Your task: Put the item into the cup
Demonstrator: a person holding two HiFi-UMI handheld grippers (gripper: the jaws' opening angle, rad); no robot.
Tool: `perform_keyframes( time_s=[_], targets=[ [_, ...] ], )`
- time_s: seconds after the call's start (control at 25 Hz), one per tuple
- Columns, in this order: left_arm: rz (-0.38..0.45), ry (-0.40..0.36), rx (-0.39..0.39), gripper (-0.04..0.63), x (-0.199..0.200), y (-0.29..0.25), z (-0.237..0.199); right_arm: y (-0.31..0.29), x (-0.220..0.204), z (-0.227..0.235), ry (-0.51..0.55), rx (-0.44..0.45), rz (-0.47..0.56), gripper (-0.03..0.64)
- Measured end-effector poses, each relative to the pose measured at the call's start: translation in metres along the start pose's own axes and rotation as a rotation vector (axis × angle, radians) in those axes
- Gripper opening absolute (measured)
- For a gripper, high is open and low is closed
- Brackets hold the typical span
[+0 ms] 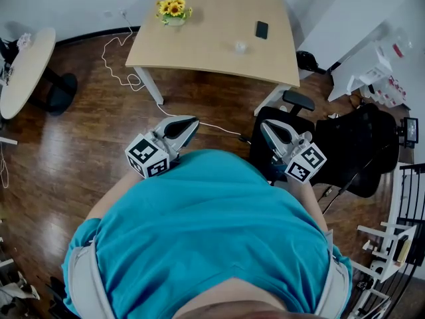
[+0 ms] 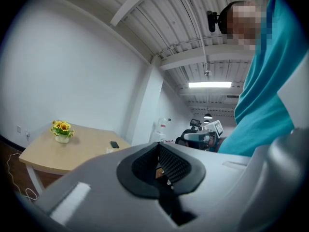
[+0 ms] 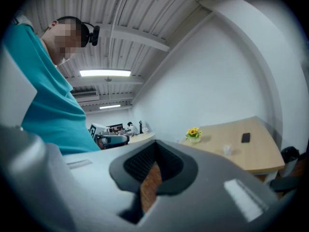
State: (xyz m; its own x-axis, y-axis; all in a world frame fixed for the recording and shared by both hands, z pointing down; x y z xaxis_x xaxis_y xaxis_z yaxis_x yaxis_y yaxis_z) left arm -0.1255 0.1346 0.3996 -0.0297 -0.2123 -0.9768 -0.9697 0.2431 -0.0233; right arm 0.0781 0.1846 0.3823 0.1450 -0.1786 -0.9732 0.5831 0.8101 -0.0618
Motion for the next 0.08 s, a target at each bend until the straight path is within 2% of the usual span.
perform_keyframes(
  time_s=[0.08],
  targets=[
    [-0.004,-0.005,-0.002,0.005,-0.0021,0.0005,0.0017,0.0011,-0.0010,-0.0011,0.004,0.002,-0.003,0.000]
  ],
)
Point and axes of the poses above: the fingertips, and each gripper's own axes: y backward along the fingers, z to its right, x out of its top, the point moved 2 cm from there along y, backward along the fingers, and after that the axes turned 4 degrees about -x, right-handed, at the moved point
